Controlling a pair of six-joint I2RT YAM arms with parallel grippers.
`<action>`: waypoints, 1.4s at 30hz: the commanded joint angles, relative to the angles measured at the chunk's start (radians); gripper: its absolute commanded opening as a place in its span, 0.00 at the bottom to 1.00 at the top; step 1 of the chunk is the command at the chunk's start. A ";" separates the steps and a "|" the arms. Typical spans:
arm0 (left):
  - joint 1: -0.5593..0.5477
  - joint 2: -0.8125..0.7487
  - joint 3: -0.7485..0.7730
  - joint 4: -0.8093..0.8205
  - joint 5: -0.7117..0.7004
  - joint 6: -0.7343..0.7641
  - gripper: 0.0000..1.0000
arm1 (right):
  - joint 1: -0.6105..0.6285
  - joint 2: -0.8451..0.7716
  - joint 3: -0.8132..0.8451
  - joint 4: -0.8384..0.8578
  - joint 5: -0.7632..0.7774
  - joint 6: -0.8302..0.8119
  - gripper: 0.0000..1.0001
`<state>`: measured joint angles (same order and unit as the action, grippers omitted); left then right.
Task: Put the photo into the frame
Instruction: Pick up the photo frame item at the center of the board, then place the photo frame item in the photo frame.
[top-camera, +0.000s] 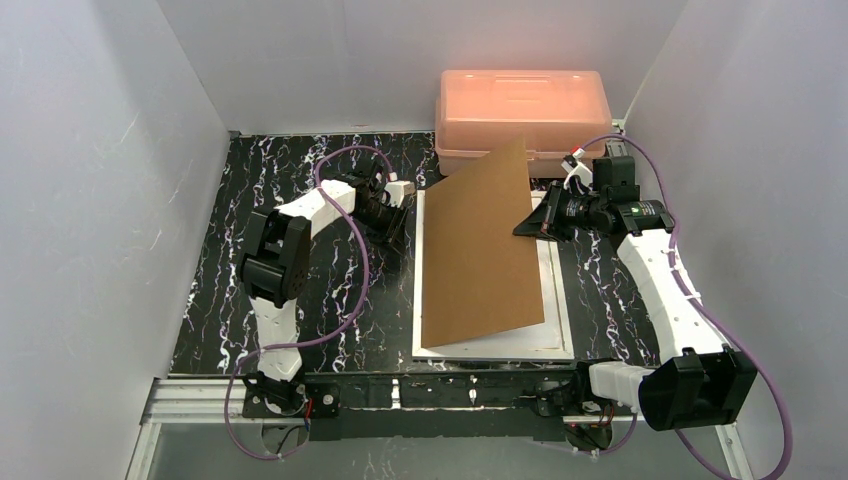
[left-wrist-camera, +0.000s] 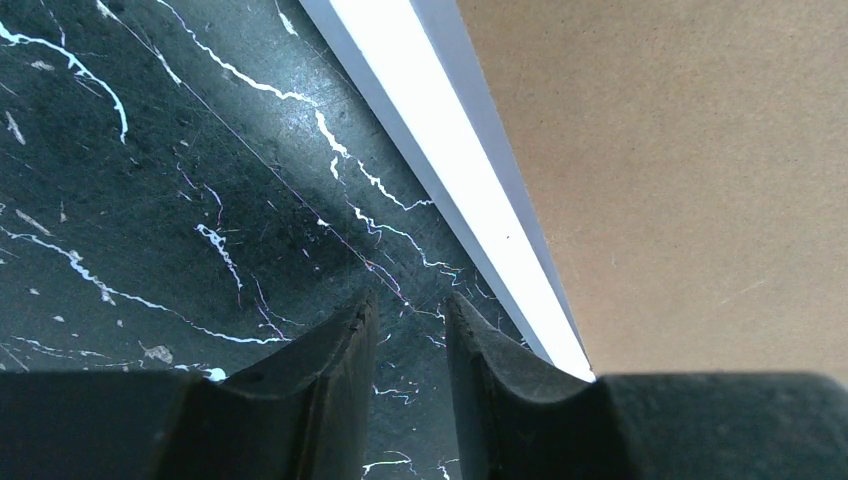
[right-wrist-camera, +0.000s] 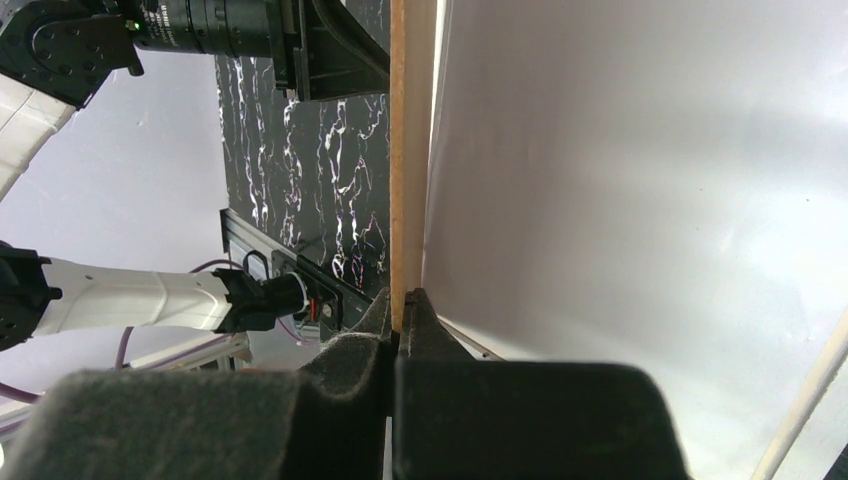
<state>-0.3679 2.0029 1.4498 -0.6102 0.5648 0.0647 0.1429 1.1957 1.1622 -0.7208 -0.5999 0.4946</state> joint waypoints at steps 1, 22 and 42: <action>0.006 -0.068 -0.006 -0.030 0.009 0.019 0.29 | -0.004 -0.025 -0.013 0.067 -0.057 0.006 0.01; 0.007 -0.066 -0.005 -0.032 0.004 0.031 0.28 | -0.025 0.012 -0.073 0.008 -0.018 -0.104 0.01; 0.007 -0.040 0.001 -0.035 -0.009 0.037 0.27 | -0.029 0.091 -0.064 0.005 0.009 -0.163 0.01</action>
<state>-0.3676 2.0029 1.4498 -0.6109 0.5583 0.0875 0.1051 1.2652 1.0958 -0.7048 -0.6132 0.4248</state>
